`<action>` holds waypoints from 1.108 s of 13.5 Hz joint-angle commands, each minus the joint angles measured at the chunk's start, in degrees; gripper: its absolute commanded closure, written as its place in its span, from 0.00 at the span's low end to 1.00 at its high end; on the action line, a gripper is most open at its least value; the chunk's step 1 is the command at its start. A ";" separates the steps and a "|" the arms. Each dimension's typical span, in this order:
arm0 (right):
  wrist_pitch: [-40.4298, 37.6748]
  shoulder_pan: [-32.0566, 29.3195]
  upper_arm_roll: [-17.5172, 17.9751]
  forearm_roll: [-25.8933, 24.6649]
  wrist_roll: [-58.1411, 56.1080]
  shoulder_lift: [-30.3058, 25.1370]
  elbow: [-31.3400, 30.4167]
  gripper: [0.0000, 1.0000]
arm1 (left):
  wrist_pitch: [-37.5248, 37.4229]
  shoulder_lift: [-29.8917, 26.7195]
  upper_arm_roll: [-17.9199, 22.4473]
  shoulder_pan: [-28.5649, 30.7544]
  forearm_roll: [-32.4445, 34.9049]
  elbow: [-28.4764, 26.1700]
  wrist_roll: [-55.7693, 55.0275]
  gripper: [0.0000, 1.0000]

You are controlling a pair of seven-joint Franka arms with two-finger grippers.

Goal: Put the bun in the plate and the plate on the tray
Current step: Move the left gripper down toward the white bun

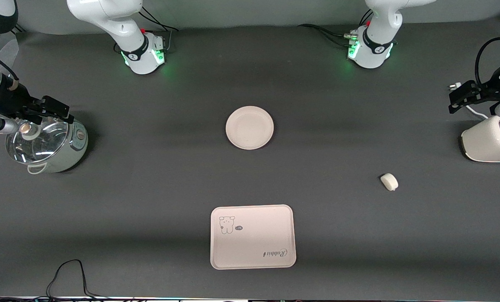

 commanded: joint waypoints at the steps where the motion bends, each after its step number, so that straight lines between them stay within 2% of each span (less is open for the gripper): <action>1: -1.15 0.14 0.12 -0.29 -0.84 0.05 0.93 0.00 | -1.38 0.65 -0.22 0.21 0.53 1.45 -0.01 0.00; 4: -1.15 0.14 0.12 -0.29 -0.84 0.05 0.93 0.00 | 0.37 2.66 -0.31 -0.05 0.62 1.01 -0.18 0.00; 8: -1.07 0.31 0.47 -0.20 -0.40 0.67 0.84 0.00 | 15.89 9.86 -0.48 -0.23 0.53 -7.32 -2.64 0.00; 11: -1.07 0.23 0.39 -0.20 -0.84 1.11 0.32 0.00 | 22.60 18.89 -0.39 -0.05 0.62 -9.54 -5.97 0.00; 15: -0.98 0.23 0.39 -0.20 -0.84 1.64 0.32 0.00 | 37.26 30.33 -0.39 -0.50 0.62 -10.59 -12.48 0.00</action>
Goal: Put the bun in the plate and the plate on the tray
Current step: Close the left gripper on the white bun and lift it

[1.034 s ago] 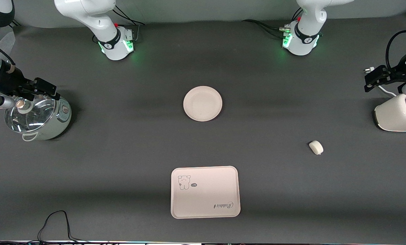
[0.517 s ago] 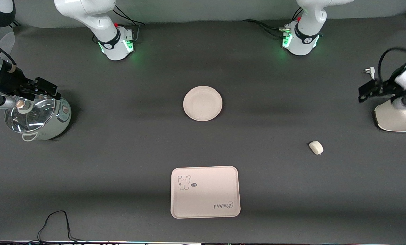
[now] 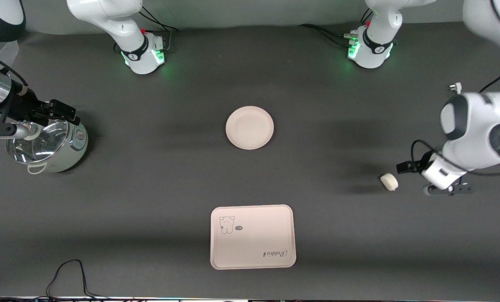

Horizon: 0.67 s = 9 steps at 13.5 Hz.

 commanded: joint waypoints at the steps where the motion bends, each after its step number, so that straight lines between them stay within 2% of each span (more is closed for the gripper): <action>1: -0.51 0.07 -0.08 -0.20 -0.84 0.11 0.48 0.00 | 7.96 5.42 0.06 -0.03 0.61 -0.52 -3.22 0.00; 4: -0.51 -0.02 -0.34 -0.20 -2.14 0.29 0.39 0.00 | 14.14 7.38 0.14 0.06 0.61 -4.90 -6.55 0.00; 7: -0.51 0.07 -0.34 -0.20 -2.07 0.38 0.48 0.00 | 15.81 8.08 0.14 -0.55 0.61 -5.88 -9.37 0.00; 9: -0.51 0.07 -0.34 -0.20 -2.07 0.64 0.13 0.00 | 20.98 8.60 0.14 -0.64 0.61 -8.33 -10.78 0.07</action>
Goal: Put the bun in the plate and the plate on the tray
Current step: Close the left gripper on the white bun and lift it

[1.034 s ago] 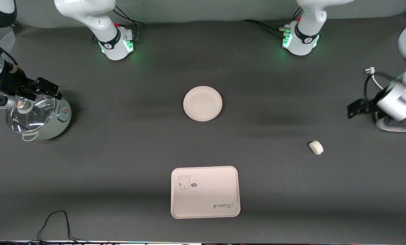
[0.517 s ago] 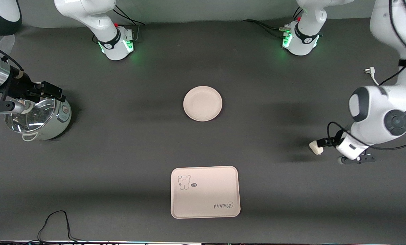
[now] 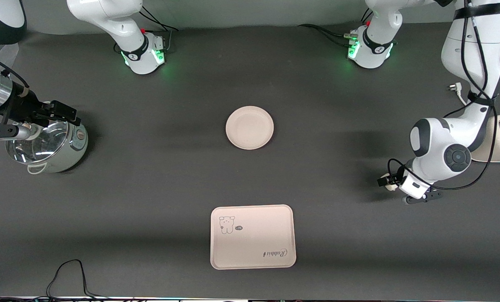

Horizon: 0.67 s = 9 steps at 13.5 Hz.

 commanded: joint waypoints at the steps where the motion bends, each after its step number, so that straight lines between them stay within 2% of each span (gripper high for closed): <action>1: -0.24 0.09 -0.23 -0.20 -1.18 0.36 -0.38 0.00 | 5.67 -0.14 0.21 -0.46 0.60 -3.58 -2.41 0.11; 3: 0.20 0.17 -0.14 -0.20 -1.36 0.36 -0.82 0.00 | 5.59 -0.05 0.21 -0.37 0.60 -3.50 -2.41 0.28; 6: 0.29 0.17 -0.14 -0.20 -1.62 0.71 -1.00 0.00 | 5.68 -0.05 0.21 -0.46 0.60 -3.50 -2.32 0.61; 7: 0.29 0.17 -0.14 -0.20 -1.62 0.98 -1.00 0.00 | 5.68 -0.13 0.21 -0.46 0.60 -3.50 -2.23 0.68; 9: 0.29 0.17 -0.06 -0.20 -1.62 0.89 -1.35 0.00 | 4.98 -0.57 0.21 -0.46 0.60 -3.15 -2.06 0.70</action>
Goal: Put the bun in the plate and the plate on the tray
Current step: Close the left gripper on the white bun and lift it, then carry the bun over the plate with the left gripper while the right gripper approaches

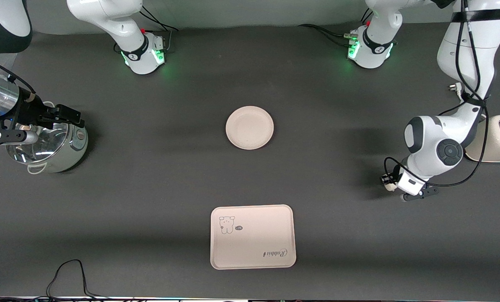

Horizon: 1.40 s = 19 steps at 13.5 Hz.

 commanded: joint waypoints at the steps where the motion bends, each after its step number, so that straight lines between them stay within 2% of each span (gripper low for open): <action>1: 0.27 0.26 -0.06 -0.20 -1.19 -0.11 -0.61 0.00 | -0.20 -1.37 0.22 -0.42 0.60 -0.08 -0.72 0.70; 4: 0.27 0.26 0.03 -0.20 -1.19 0.16 -1.66 0.00 | -5.88 -6.18 -0.21 -0.33 0.60 0.53 -0.81 0.70; 6: 0.09 0.69 0.03 -0.20 -1.19 0.51 -2.36 0.00 | -15.18 -11.45 -0.39 -1.55 0.60 1.93 -1.16 0.72; 9: -0.52 2.18 0.03 -0.12 -0.92 1.73 -2.54 0.00 | -30.65 -19.54 -0.39 -7.08 -0.10 4.83 -5.96 0.72; 12: -0.87 6.04 0.03 -0.12 1.35 3.66 -2.63 0.00 | -40.08 -23.51 -0.39 -15.33 -0.54 7.38 -16.68 0.72; 16: -1.58 11.23 0.03 -0.12 4.18 8.67 -2.63 0.00 | -39.67 -23.35 -0.48 -29.30 -4.04 8.97 -36.80 0.72; 17: -1.40 11.33 0.12 0.23 4.09 10.25 -2.46 0.00 | -38.10 -22.56 -0.48 -32.46 -5.71 8.89 -40.06 0.72; 19: -0.35 11.33 0.03 4.52 3.91 13.42 -2.01 0.00 | -31.44 -19.32 -0.48 -39.06 -7.04 8.88 -47.52 0.72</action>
